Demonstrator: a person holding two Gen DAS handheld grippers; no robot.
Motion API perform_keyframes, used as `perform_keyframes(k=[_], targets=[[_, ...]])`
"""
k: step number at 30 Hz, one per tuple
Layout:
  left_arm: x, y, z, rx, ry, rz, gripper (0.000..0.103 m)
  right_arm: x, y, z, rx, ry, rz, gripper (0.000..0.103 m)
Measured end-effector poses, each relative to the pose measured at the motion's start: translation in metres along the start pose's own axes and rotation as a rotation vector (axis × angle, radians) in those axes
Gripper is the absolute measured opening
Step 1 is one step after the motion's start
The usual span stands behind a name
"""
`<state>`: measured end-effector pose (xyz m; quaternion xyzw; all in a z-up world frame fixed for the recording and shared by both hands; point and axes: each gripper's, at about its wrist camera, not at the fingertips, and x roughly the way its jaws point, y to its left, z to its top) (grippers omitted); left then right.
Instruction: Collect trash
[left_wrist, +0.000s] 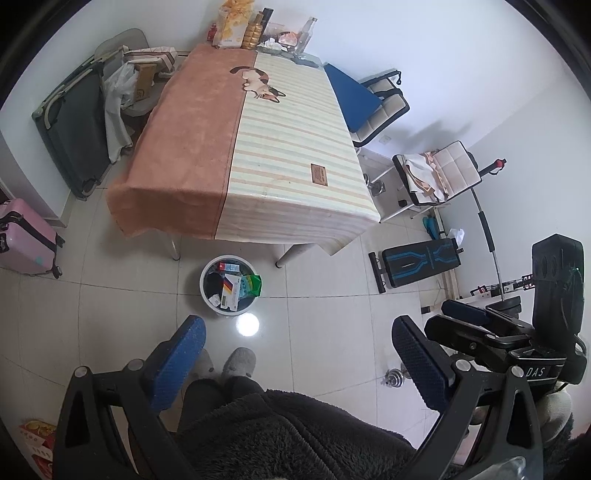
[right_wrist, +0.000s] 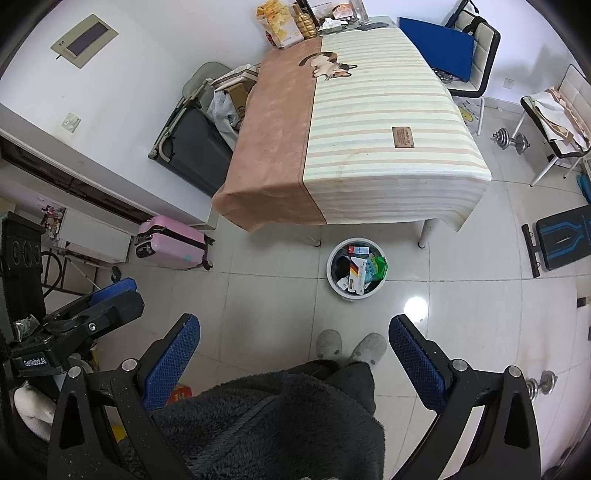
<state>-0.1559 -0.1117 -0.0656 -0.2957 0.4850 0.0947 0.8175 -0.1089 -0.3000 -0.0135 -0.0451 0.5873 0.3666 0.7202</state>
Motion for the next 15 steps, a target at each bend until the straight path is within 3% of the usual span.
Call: perform_keyframes(k=[15], targets=[[0.0,-0.008,0.0027,-0.006,-0.005,0.005,0.103,0.002,0.0018,0.0004,0.002,-0.002,0.008,0.103]])
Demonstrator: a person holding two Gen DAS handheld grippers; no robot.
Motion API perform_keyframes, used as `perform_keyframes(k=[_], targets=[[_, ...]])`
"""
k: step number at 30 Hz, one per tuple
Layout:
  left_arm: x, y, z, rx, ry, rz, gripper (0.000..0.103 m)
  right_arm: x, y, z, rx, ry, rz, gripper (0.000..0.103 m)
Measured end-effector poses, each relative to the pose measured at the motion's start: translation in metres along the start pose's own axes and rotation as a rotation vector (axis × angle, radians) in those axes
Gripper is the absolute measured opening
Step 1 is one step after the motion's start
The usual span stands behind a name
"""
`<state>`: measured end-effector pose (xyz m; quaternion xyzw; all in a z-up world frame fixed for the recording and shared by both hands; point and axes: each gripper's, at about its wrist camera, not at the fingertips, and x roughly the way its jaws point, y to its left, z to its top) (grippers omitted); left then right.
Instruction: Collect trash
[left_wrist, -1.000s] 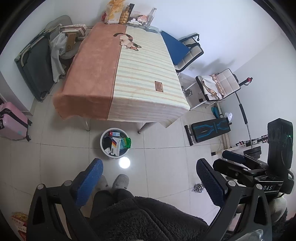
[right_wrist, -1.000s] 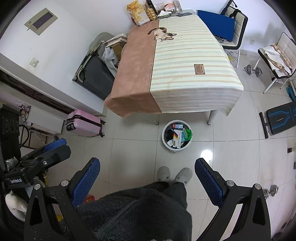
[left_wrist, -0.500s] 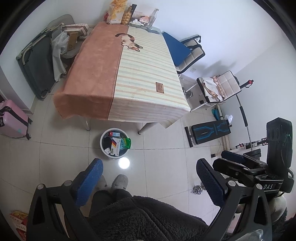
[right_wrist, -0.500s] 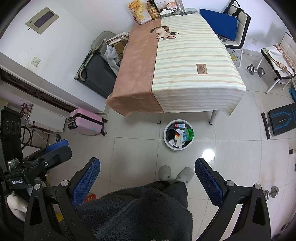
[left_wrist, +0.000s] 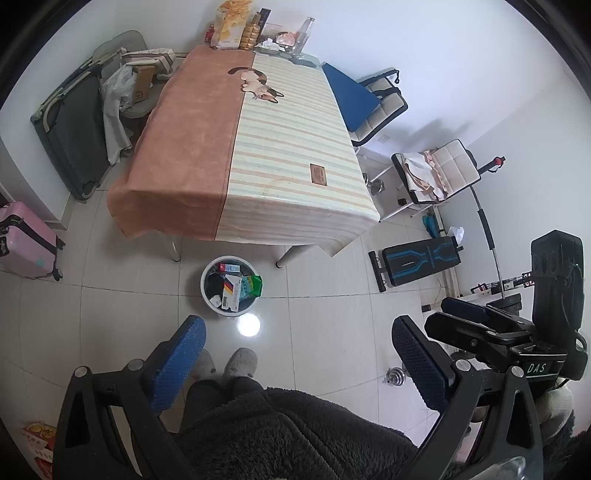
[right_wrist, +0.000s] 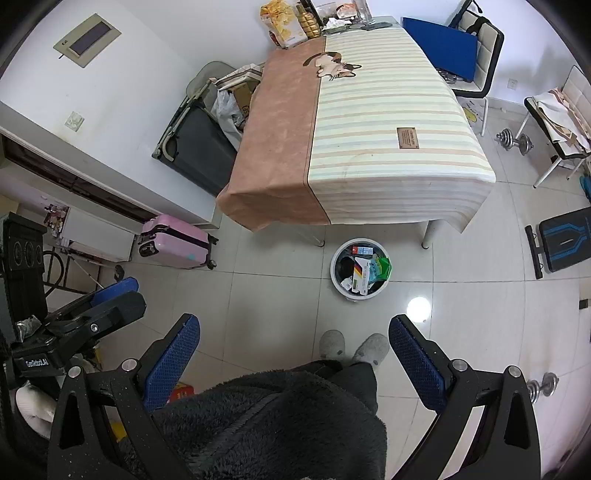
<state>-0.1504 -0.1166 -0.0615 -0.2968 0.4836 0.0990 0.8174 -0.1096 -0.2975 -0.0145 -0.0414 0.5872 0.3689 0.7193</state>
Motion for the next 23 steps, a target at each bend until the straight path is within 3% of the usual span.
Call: perform_keyframes(k=[23], targets=[[0.0011,-0.0007,0.0032,0.004,0.001,-0.009,0.103,-0.0013,0.0031,0.0052,0.006,-0.001,-0.002,0.103]])
